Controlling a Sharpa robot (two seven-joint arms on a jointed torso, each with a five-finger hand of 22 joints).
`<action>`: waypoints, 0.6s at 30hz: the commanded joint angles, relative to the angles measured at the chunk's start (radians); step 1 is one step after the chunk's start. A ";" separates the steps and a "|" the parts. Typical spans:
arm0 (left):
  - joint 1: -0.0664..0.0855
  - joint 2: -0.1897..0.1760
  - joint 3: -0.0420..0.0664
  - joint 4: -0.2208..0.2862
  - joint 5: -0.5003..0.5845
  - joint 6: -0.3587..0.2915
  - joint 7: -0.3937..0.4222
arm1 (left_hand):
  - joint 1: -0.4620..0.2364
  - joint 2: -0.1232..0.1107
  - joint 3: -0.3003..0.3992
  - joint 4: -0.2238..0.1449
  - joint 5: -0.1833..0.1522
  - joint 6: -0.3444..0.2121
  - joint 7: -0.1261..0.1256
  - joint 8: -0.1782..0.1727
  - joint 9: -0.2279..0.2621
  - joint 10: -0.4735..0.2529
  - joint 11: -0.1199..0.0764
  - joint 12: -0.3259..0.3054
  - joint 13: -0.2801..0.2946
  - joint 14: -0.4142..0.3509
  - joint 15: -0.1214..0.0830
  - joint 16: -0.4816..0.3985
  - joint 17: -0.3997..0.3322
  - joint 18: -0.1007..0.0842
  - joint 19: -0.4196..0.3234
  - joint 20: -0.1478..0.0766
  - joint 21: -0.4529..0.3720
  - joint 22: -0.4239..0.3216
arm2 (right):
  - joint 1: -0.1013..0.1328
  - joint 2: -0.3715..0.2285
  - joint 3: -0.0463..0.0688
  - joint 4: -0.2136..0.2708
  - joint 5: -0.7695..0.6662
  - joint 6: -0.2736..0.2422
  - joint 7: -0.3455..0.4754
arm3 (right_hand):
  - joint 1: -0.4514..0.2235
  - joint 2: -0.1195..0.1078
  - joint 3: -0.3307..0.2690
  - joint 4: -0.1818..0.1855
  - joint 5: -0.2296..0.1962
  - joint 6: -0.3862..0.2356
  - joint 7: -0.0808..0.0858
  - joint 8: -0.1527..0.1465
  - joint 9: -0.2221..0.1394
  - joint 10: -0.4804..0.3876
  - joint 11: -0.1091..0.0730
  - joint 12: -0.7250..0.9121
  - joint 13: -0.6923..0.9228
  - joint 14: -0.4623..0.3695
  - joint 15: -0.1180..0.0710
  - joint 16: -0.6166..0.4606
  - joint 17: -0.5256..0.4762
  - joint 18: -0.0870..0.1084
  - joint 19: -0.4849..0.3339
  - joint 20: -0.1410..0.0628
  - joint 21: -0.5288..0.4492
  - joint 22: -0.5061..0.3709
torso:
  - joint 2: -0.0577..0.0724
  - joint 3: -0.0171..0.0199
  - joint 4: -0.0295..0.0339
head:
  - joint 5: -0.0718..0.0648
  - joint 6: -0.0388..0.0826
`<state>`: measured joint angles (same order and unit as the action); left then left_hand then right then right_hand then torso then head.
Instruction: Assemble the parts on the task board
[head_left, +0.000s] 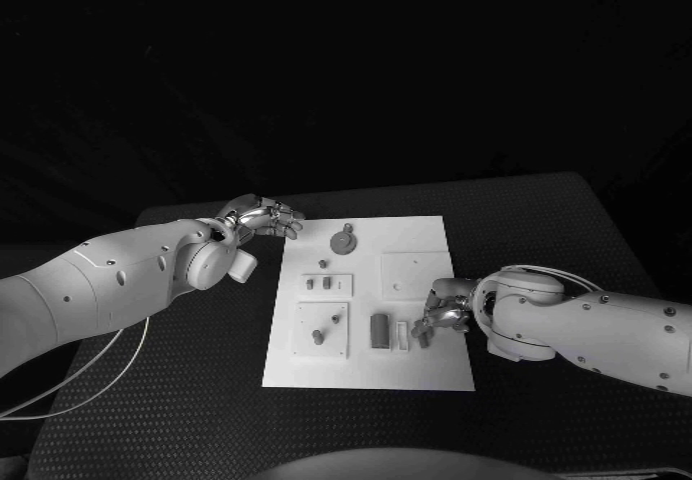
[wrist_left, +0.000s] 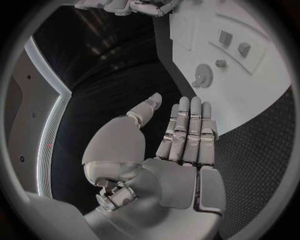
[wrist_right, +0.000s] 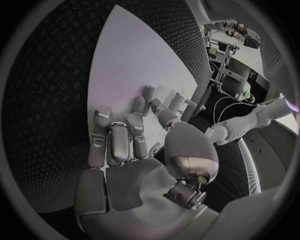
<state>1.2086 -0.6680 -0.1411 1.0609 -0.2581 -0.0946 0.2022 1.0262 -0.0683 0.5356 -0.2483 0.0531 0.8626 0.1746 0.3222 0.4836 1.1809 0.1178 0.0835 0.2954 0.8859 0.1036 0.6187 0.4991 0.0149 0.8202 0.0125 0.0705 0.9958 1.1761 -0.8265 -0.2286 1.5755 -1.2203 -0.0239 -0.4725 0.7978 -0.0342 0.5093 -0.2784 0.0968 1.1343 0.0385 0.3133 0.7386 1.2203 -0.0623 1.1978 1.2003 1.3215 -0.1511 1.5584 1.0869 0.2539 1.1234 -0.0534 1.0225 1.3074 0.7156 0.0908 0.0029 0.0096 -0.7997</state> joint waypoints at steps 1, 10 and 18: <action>0.001 0.000 0.001 0.003 0.005 0.013 0.011 | 0.004 -0.002 0.003 -0.001 -0.002 -0.001 0.000 0.006 -0.001 -0.007 0.000 -0.006 -0.001 0.005 0.004 -0.007 0.002 -0.015 0.000 0.003 -0.001 -0.001 | -0.011 -0.013 -0.011 -0.013 -0.009 0.047 -0.058 | -0.008 -0.004 0.005 0.003 -0.001 -0.003 0.010 -0.004 0.000 -0.005 0.003 -0.009 -0.004 -0.009 0.001 -0.006 -0.002 0.008 0.002 0.005 -0.005 0.012 | 0.000 0.0001 -0.0001 | 0.001 -0.001; 0.001 -0.001 0.000 0.004 0.005 0.013 0.011 | 0.002 -0.002 0.002 0.000 -0.002 -0.001 0.000 0.006 -0.001 -0.007 0.000 -0.006 -0.001 0.005 0.004 -0.007 0.002 -0.015 0.000 0.004 -0.001 -0.001 | -0.010 -0.029 -0.011 0.015 -0.221 0.058 -0.064 | -0.014 -0.040 0.015 0.000 -0.001 -0.018 0.016 -0.017 -0.003 -0.049 0.010 -0.052 -0.038 -0.032 0.005 -0.012 -0.031 0.008 -0.008 0.008 -0.012 0.012 | 0.000 -0.0004 -0.0006 | -0.003 0.000; 0.001 -0.003 0.000 0.004 0.005 0.012 0.012 | 0.001 -0.002 0.002 0.000 -0.002 -0.001 0.000 0.006 -0.001 -0.007 0.000 -0.006 -0.001 0.005 0.005 -0.008 0.003 -0.015 0.000 0.004 -0.001 -0.001 | -0.010 -0.022 -0.011 0.058 -0.430 0.096 -0.090 | -0.025 -0.117 0.055 0.055 -0.002 -0.081 0.044 -0.063 -0.025 -0.089 0.035 -0.071 -0.044 -0.094 0.025 -0.021 -0.095 0.008 -0.034 0.017 -0.023 0.015 | 0.000 0.0000 -0.0004 | -0.005 0.001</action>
<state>1.2085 -0.6710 -0.1412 1.0625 -0.2581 -0.0942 0.2023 1.0262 -0.0684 0.5356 -0.2483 0.0531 0.8626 0.1746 0.3222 0.4836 1.1809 0.1178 0.0835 0.2953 0.8859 0.1036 0.6147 0.5008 0.0149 0.8202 0.0125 0.0705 0.9960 1.1731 -0.8448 -0.2326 1.6392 -1.4868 0.0000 -0.4915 0.7727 -0.1439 0.5638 -0.2267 0.0968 1.1194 0.0236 0.3015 0.7442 1.1373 -0.0263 1.1321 1.1549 1.2329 -0.1266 1.5402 0.9954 0.2546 1.0966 -0.0358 1.0046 1.3074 0.7157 0.0907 0.0021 0.0047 -0.7987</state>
